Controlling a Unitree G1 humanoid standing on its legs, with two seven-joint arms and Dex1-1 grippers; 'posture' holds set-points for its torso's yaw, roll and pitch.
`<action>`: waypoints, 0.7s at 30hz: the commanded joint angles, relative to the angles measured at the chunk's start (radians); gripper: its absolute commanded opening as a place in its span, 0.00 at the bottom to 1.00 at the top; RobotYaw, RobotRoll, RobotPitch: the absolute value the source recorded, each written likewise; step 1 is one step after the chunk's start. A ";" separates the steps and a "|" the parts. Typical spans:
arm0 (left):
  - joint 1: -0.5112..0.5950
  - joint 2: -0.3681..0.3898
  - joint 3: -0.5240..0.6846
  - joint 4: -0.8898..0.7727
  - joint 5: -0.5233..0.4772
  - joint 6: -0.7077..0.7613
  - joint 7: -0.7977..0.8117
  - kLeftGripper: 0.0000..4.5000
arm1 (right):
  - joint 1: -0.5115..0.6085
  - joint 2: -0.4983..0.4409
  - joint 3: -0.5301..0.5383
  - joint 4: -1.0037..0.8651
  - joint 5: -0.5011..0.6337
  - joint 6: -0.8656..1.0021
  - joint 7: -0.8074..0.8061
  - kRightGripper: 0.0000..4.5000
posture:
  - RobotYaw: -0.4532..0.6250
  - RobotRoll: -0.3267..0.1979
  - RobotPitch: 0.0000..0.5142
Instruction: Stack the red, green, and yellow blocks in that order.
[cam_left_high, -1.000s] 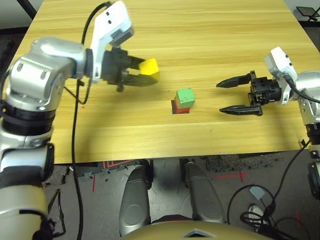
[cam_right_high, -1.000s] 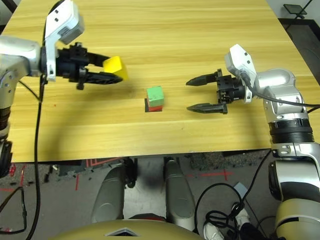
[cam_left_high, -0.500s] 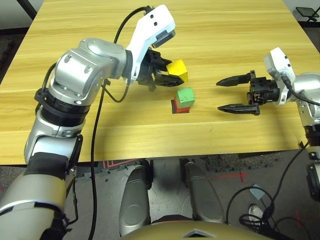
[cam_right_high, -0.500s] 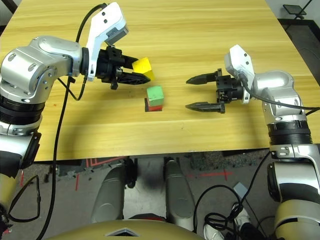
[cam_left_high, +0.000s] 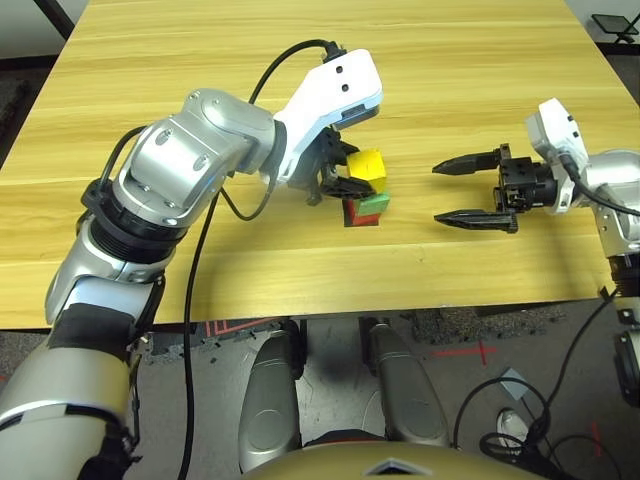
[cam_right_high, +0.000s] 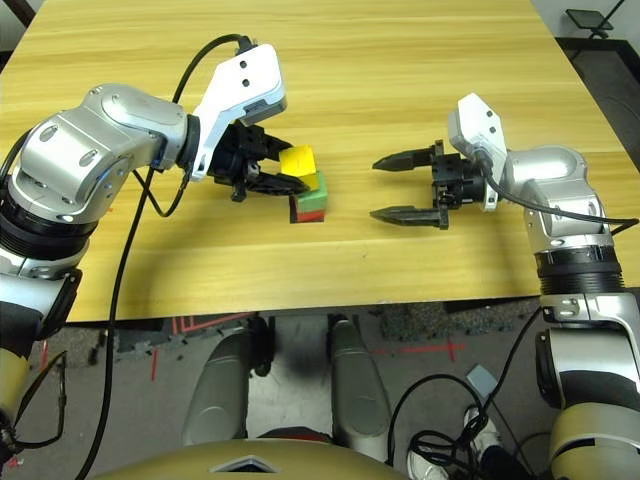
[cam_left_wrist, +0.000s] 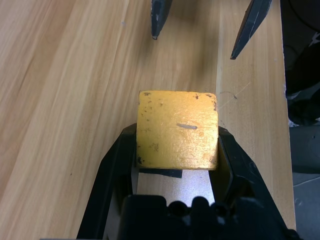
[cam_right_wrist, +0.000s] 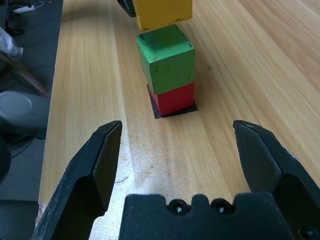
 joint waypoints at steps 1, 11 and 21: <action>-0.013 0.004 -0.023 -0.007 0.008 -0.012 -0.018 0.46 | 0.019 -0.005 -0.018 -0.024 0.014 0.006 -0.002 1.00 | 0.44 0.76 0.53; -0.038 -0.033 -0.043 0.046 0.028 -0.046 -0.021 0.46 | 0.038 -0.008 -0.024 -0.047 0.023 0.015 -0.020 1.00 | 0.42 0.77 0.52; -0.029 -0.031 -0.067 0.062 0.057 -0.078 -0.051 0.46 | 0.067 -0.016 -0.039 -0.082 0.032 0.029 -0.038 1.00 | 0.41 0.78 0.52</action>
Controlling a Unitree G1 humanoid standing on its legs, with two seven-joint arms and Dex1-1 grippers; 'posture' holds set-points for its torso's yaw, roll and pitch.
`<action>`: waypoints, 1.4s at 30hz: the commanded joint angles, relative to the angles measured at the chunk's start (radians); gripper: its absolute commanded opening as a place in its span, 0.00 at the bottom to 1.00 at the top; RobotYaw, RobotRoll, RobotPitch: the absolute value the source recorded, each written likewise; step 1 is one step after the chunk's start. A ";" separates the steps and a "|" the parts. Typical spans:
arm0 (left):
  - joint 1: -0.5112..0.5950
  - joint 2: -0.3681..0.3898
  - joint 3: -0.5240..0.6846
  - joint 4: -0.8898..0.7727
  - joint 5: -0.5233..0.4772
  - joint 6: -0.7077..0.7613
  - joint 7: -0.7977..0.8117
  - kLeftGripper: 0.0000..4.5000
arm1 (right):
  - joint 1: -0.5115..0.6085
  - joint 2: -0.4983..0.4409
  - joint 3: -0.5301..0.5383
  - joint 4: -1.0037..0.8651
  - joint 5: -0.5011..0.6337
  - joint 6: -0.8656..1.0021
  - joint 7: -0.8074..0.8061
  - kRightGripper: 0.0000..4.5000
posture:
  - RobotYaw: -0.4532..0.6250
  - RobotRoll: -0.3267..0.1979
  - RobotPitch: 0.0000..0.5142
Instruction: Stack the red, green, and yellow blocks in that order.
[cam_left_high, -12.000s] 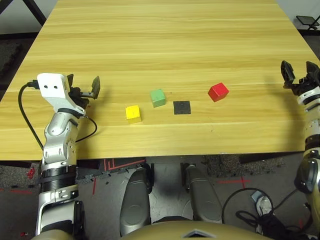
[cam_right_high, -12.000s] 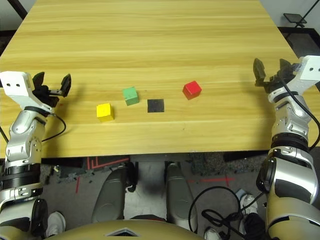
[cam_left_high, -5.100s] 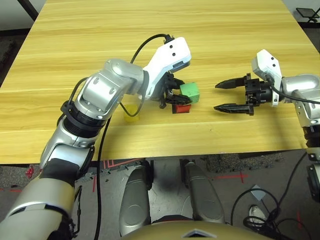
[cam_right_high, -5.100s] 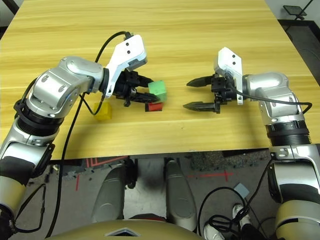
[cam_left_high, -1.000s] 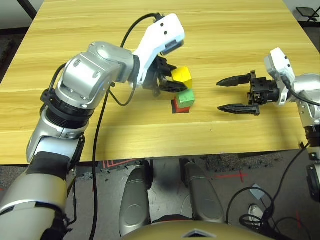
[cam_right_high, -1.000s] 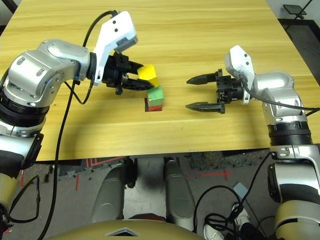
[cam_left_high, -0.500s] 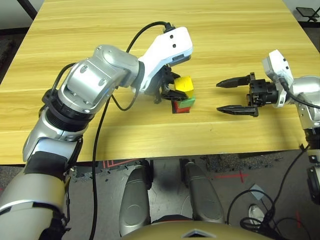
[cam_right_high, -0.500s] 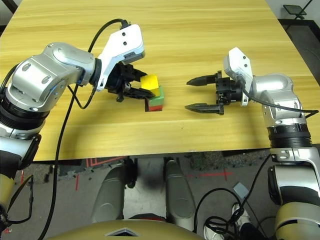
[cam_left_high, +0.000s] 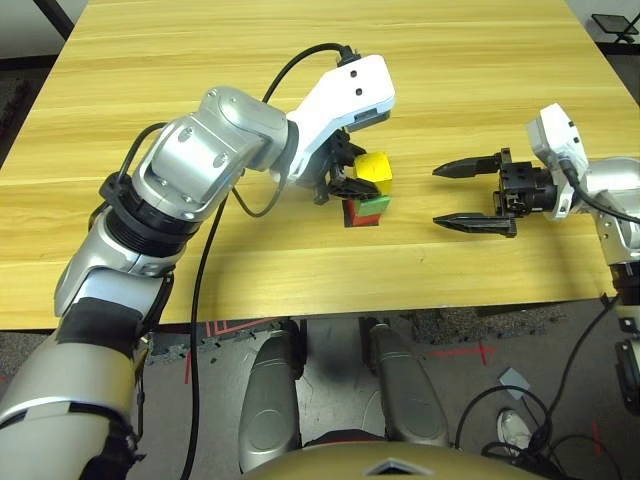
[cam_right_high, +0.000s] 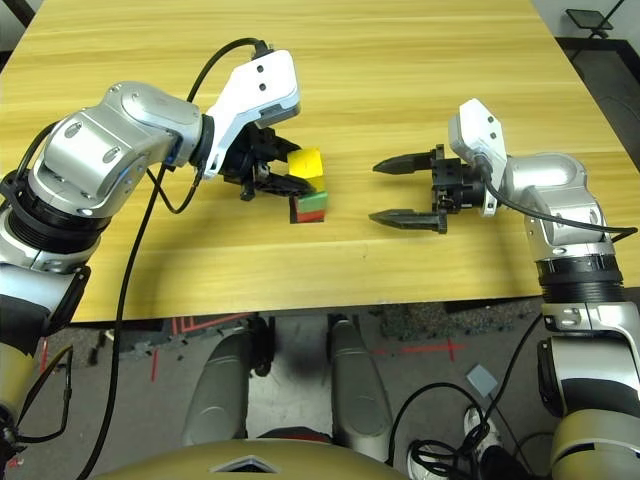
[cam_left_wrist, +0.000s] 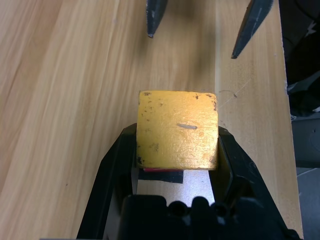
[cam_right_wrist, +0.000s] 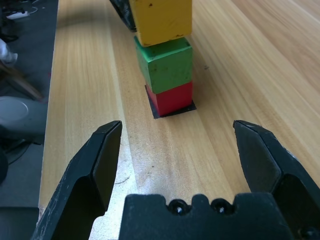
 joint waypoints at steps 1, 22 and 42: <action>-0.002 -0.002 -0.022 -0.006 0.015 -0.022 -0.016 0.46 | 0.026 -0.012 -0.019 -0.034 0.015 0.011 -0.002 1.00 | 0.41 0.78 0.52; 0.014 -0.028 0.012 -0.007 0.012 0.019 0.002 0.99 | 0.023 -0.003 -0.016 -0.030 0.013 0.012 -0.009 1.00 | 0.42 0.78 0.54; 0.452 0.002 0.762 0.054 -0.040 -0.308 0.456 0.99 | 0.094 -0.011 -0.410 0.350 0.006 -0.075 -0.526 1.00 | 0.45 0.57 0.51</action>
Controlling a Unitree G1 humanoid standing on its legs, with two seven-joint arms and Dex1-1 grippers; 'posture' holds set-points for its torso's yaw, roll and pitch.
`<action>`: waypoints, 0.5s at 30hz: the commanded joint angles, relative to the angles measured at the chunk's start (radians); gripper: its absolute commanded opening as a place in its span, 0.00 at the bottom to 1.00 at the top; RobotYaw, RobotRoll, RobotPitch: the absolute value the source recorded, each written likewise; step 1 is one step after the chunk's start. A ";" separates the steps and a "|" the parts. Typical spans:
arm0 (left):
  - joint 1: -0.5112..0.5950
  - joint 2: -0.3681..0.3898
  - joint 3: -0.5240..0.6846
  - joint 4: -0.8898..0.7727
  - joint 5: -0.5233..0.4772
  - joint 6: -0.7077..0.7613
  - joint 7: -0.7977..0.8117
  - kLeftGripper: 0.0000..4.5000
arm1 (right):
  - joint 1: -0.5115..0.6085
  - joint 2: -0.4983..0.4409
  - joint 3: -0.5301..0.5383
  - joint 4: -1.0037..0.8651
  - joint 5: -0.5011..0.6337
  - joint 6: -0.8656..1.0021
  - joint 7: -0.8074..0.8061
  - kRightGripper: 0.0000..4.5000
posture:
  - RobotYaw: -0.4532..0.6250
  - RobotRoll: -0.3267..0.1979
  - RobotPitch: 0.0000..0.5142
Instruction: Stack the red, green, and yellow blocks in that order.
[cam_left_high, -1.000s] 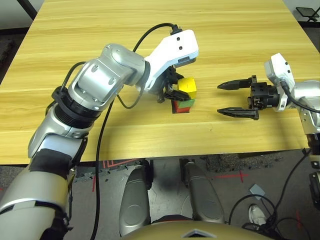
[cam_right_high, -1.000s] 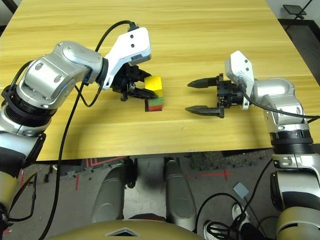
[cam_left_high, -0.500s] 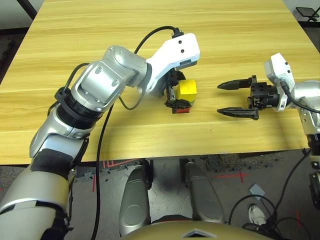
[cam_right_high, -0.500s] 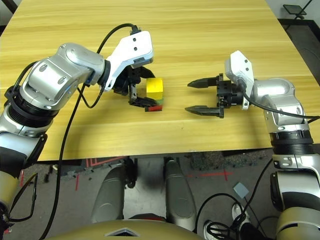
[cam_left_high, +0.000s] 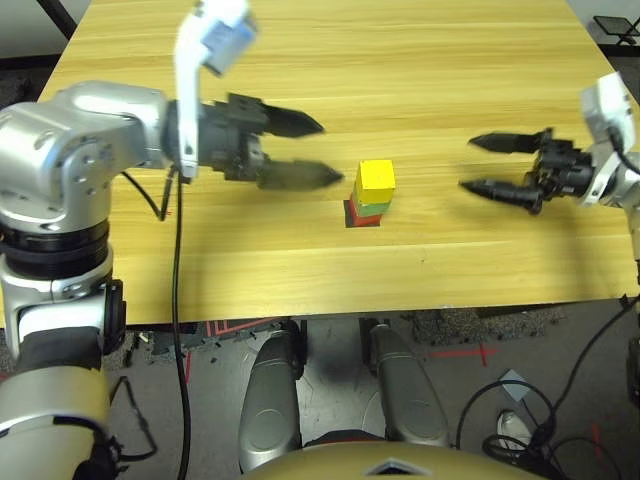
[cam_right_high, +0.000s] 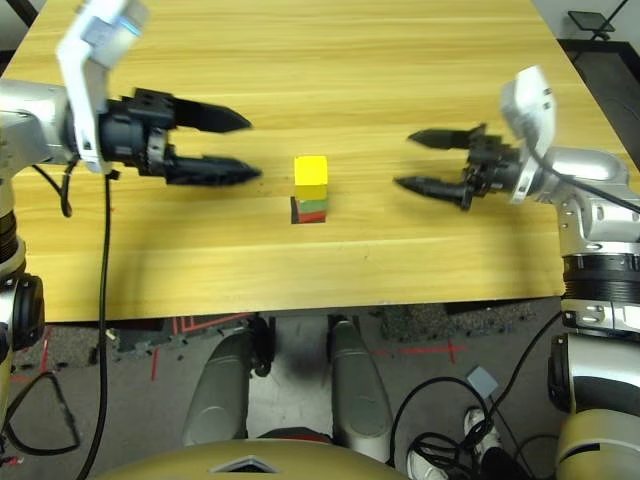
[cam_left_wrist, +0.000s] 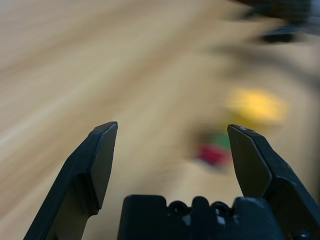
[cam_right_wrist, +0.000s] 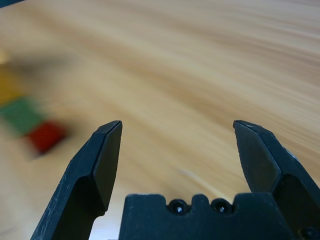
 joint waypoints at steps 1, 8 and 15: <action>0.104 -0.067 0.108 0.090 0.119 -0.280 0.200 0.99 | 0.067 0.003 -0.101 0.124 -0.025 -0.136 -0.120 1.00 | 0.45 0.57 0.51; 0.282 -0.161 0.150 0.248 0.233 -0.678 0.362 0.99 | 0.046 -0.046 -0.178 0.398 -0.055 -0.410 -0.226 1.00 | 0.41 0.53 0.53; 0.325 -0.191 0.176 0.411 0.259 -0.910 0.462 0.99 | -0.038 -0.072 -0.175 0.586 -0.076 -0.538 -0.286 1.00 | 0.37 0.52 0.53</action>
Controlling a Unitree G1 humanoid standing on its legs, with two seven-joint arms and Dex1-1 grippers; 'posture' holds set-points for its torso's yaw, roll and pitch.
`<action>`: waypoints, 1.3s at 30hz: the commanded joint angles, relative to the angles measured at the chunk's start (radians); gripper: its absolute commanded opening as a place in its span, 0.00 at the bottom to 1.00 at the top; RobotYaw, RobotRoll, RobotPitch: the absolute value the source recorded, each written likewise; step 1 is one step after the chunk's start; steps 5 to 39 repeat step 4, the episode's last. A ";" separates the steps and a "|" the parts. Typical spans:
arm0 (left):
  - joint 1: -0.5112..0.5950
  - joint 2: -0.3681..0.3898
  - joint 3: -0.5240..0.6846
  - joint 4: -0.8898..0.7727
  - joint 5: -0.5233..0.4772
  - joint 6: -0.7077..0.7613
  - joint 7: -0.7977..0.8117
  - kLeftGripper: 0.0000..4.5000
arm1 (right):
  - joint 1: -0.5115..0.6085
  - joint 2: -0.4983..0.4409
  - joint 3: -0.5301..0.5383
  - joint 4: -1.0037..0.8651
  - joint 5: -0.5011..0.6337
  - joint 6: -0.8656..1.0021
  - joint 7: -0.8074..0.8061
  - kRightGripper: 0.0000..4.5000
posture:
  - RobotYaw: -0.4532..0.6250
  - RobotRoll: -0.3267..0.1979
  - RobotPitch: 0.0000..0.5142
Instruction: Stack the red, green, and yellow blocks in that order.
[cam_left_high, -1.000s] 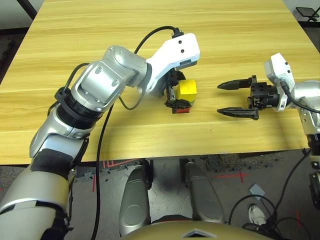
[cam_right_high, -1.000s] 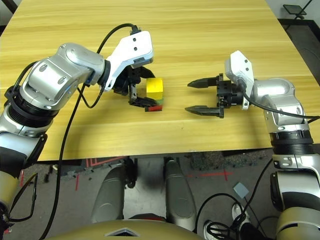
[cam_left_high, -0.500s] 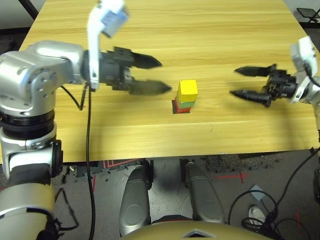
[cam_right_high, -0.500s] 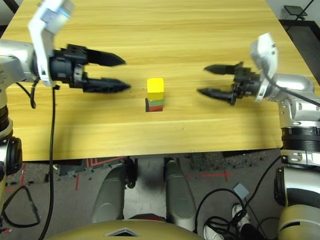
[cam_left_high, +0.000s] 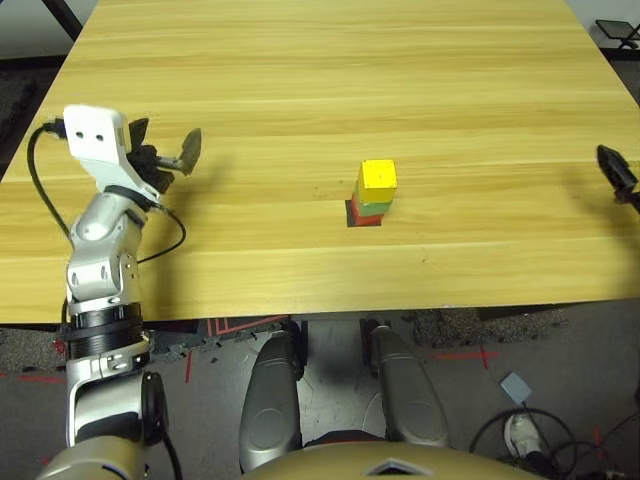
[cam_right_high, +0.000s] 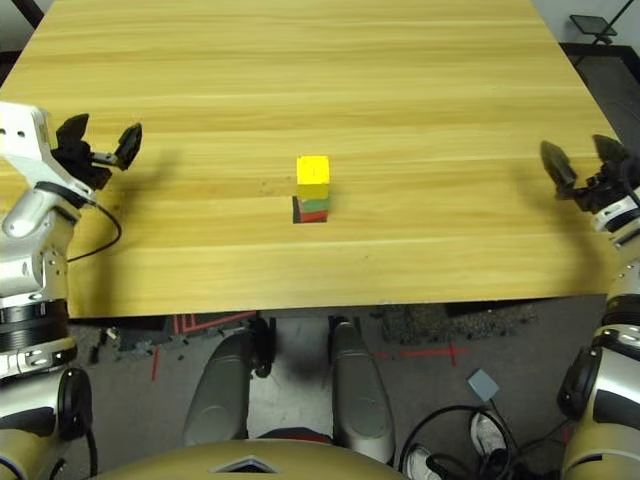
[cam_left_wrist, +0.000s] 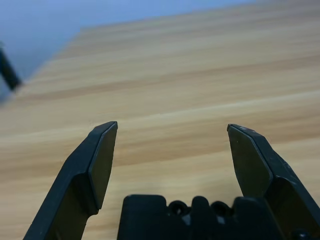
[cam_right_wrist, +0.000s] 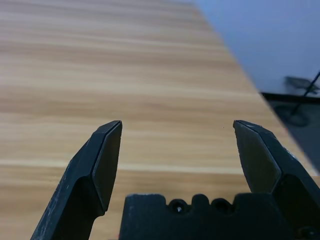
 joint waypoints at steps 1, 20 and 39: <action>0.042 -0.018 0.022 0.075 0.012 -0.085 0.044 0.99 | -0.023 -0.006 -0.004 0.076 -0.018 -0.046 -0.029 1.00 | 0.37 0.53 0.53; 0.045 -0.024 0.022 0.116 0.007 -0.108 0.072 0.99 | -0.047 0.008 0.003 0.109 -0.023 -0.059 -0.043 1.00 | 0.36 0.52 0.53; 0.045 -0.024 0.022 0.116 0.007 -0.108 0.072 0.99 | -0.047 0.008 0.003 0.109 -0.023 -0.059 -0.043 1.00 | 0.36 0.52 0.53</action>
